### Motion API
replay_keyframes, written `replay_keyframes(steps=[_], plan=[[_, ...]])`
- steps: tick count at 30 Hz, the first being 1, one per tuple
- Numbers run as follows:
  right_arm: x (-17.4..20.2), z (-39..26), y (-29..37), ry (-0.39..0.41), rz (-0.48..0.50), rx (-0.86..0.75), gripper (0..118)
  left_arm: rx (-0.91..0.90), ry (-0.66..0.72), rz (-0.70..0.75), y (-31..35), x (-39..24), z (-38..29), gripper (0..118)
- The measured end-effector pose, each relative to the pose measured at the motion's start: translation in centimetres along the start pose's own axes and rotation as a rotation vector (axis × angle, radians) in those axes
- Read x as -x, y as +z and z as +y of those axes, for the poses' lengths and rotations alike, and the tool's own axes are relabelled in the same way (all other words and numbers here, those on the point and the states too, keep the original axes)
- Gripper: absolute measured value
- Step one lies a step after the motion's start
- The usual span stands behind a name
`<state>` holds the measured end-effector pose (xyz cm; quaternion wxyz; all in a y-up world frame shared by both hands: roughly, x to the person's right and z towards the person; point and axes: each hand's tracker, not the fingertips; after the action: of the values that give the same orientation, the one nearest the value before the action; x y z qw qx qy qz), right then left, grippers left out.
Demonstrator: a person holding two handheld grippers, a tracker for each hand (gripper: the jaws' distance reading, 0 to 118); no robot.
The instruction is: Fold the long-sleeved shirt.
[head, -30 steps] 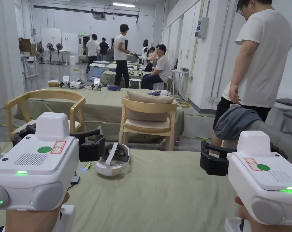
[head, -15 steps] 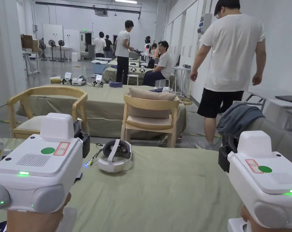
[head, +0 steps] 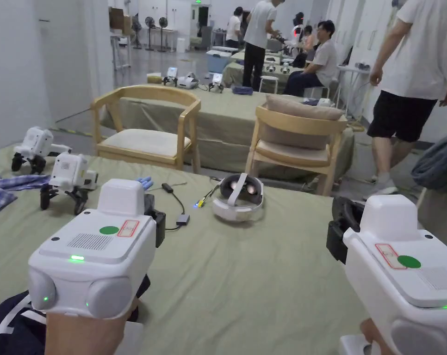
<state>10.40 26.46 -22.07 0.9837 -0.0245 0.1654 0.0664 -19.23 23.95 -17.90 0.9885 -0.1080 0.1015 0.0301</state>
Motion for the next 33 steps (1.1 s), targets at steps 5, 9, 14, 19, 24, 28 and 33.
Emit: replay_keyframes(steps=[5, 9, 14, 19, 24, 28, 33], plan=[[6.3, -3.5, -2.6, -0.015, 0.131, 0.088, 0, 0.193, 0.024, 0.163, -1.4, 6.3, -7.4, 2], [10.9, -7.2, -4.8, -0.015, 0.215, 0.178, 0, 0.368, 0.084, 0.239, -3.1, 10.7, -12.5, 2], [14.2, -10.7, -6.6, -0.009, 0.285, 0.285, 0, 0.521, 0.099, 0.265, -5.9, 14.1, -16.4, 18], [14.7, -13.2, -8.3, 0.006, 0.288, 0.340, 0, 0.487, -0.012, 0.232, -8.6, 14.9, -18.7, 107], [13.7, -13.1, -8.3, -0.004, 0.269, 0.364, 0, 0.653, 0.107, 0.235, -12.6, 16.6, -20.5, 101], [12.5, -12.9, -8.0, 0.012, 0.247, 0.364, 0, 0.691, 0.170, 0.196, -13.3, 16.6, -21.7, 47], [10.2, -12.7, -7.1, -0.026, 0.210, 0.357, 0, 0.649, 0.175, 0.190, -11.1, 16.5, -20.2, 27]])
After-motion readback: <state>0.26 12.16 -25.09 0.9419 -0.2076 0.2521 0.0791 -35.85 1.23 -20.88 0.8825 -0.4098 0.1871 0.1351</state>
